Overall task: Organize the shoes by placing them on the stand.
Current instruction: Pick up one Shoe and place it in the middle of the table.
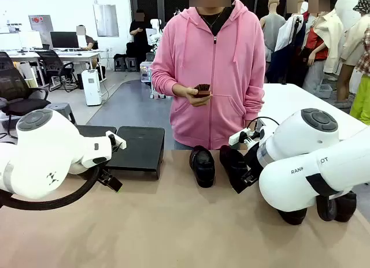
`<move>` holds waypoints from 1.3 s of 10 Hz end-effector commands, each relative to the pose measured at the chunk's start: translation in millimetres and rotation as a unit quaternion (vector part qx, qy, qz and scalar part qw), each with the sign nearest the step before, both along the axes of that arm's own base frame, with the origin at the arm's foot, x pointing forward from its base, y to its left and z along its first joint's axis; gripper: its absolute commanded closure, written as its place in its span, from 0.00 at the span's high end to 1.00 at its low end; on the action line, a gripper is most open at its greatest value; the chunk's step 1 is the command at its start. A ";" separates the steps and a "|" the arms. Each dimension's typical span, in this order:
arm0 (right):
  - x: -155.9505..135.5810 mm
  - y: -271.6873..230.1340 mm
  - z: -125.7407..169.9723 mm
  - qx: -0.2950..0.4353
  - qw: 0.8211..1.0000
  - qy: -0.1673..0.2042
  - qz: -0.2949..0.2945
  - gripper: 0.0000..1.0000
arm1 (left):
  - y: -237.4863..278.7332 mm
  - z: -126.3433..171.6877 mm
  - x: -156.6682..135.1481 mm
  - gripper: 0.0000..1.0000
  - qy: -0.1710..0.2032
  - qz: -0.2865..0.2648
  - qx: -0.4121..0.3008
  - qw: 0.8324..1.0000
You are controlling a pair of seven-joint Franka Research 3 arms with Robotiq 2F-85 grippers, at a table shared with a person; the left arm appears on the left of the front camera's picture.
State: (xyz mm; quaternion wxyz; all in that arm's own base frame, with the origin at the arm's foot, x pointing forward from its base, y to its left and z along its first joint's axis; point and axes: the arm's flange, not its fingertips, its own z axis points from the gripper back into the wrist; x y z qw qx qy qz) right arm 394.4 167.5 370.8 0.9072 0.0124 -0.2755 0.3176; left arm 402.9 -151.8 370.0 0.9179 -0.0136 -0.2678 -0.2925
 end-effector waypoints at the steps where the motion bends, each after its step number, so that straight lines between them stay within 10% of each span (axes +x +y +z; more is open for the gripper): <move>1: 0.0 0.0 0.0 0.000 1.000 0.000 0.000 1.00 | 0.0 0.1 0.0 1.00 0.000 0.000 0.000 1.000; 11: 0.0 0.1 0.0 0.000 1.000 0.000 0.000 1.00 | -0.2 0.0 -0.1 1.00 0.000 0.000 0.000 1.000; 13: -28.7 -11.3 81.5 0.001 0.999 0.046 -0.017 1.00 | 25.7 81.9 -34.4 1.00 0.041 0.002 -0.079 0.996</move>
